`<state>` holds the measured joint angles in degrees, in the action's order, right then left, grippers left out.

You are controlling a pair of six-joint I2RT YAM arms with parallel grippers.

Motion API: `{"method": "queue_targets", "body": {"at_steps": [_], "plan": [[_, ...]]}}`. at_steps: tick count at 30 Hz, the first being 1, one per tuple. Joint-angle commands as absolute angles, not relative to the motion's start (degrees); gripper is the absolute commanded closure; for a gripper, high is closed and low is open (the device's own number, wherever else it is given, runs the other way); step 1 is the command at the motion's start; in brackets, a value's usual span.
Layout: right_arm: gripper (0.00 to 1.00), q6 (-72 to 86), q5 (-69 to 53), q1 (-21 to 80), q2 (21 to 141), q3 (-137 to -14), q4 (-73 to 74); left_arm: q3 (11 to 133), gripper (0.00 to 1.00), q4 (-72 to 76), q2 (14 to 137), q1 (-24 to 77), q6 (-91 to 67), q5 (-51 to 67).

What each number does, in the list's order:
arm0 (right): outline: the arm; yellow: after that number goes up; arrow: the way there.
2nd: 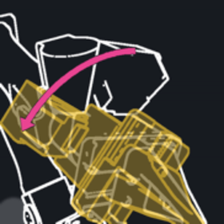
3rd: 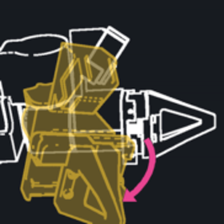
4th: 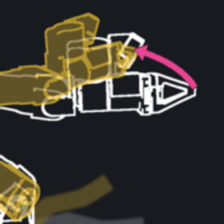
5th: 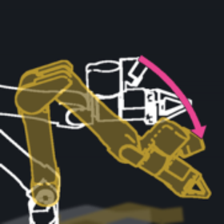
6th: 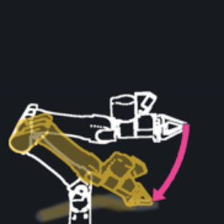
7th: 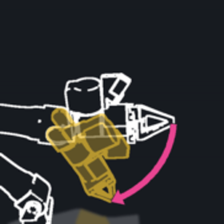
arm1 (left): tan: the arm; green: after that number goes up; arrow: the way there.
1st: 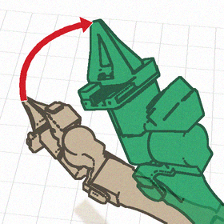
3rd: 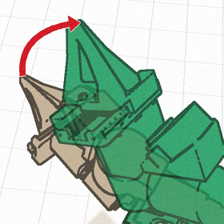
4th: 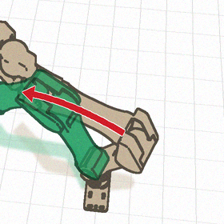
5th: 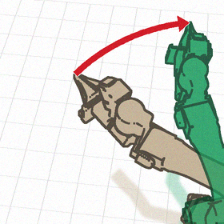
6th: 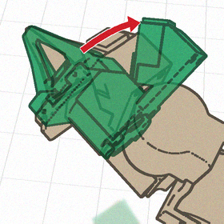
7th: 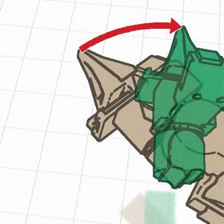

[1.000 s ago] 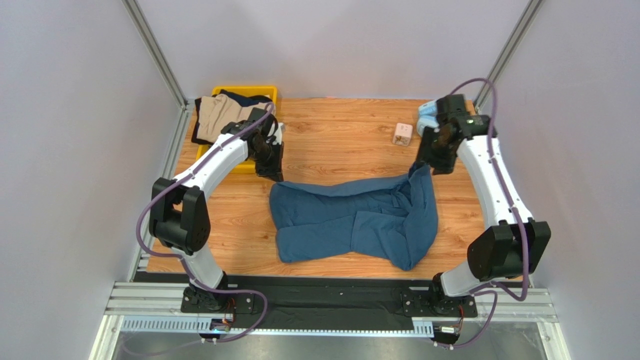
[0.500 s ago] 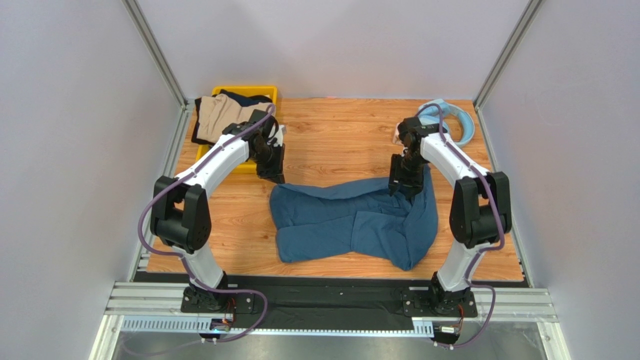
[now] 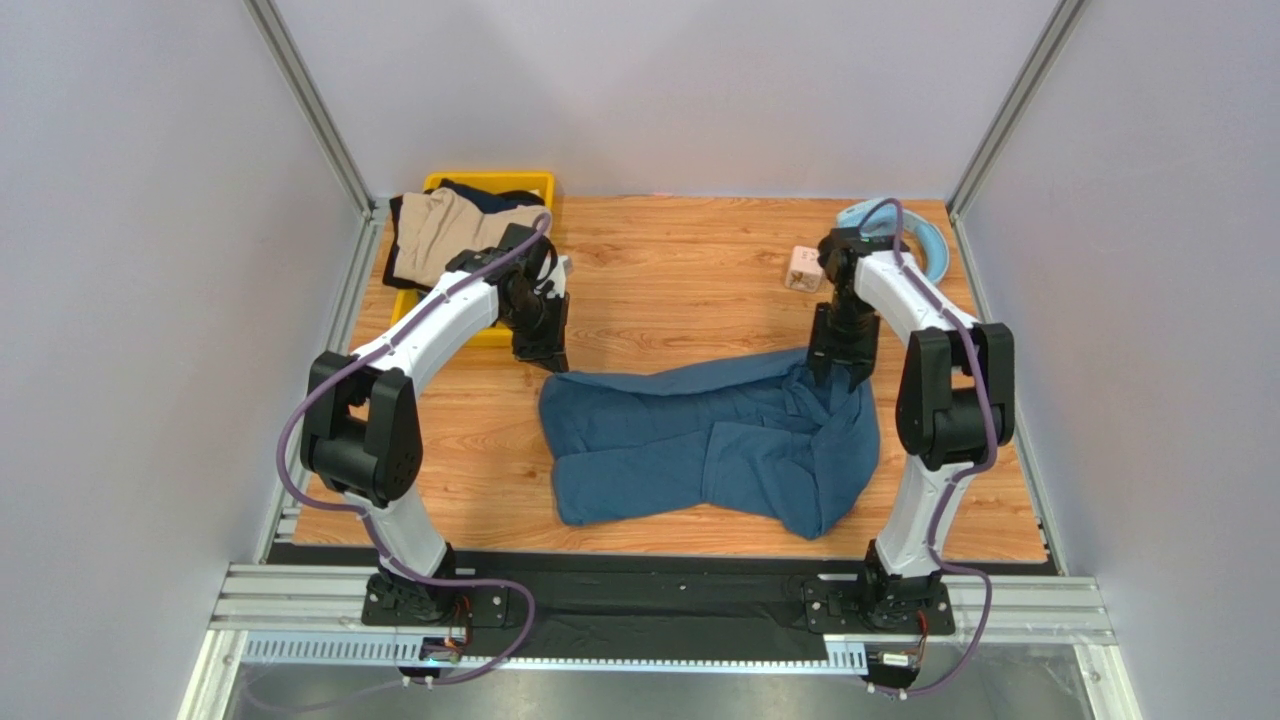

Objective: Fold and stack the t-shirts
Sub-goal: Flatten the tshirt out

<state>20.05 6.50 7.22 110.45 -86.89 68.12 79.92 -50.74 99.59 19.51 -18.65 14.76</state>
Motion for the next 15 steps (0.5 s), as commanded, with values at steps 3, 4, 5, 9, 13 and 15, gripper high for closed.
{"method": "queue_targets", "body": {"at_steps": [3, 4, 5, 9, 13, 15], "plan": [[0.47, 18.37, 11.51, -1.12, 109.24, -86.83, 70.58, 80.68, 1.00, -49.75, 99.75, 19.60, -17.05, 15.73], [0.47, 17.93, 11.60, -1.66, 109.51, -86.92, 70.58, 81.03, 1.00, -49.83, 99.93, 19.51, -16.96, 15.73], [0.47, 17.93, 11.69, -2.10, 109.60, -87.10, 70.75, 81.38, 1.00, -49.92, 100.11, 19.60, -16.96, 15.82], [0.47, 17.93, 12.30, -3.78, 110.04, -87.45, 70.75, 83.06, 1.00, -50.36, 100.81, 19.60, -16.88, 15.73], [0.47, 17.84, 11.87, -4.57, 109.87, -87.89, 70.93, 83.41, 1.00, -50.80, 100.90, 19.51, -16.61, 15.38], [0.47, 18.28, 11.16, -4.40, 108.03, -87.98, 70.14, 83.32, 1.00, -50.98, 100.81, 19.51, -16.44, 15.12]]}}
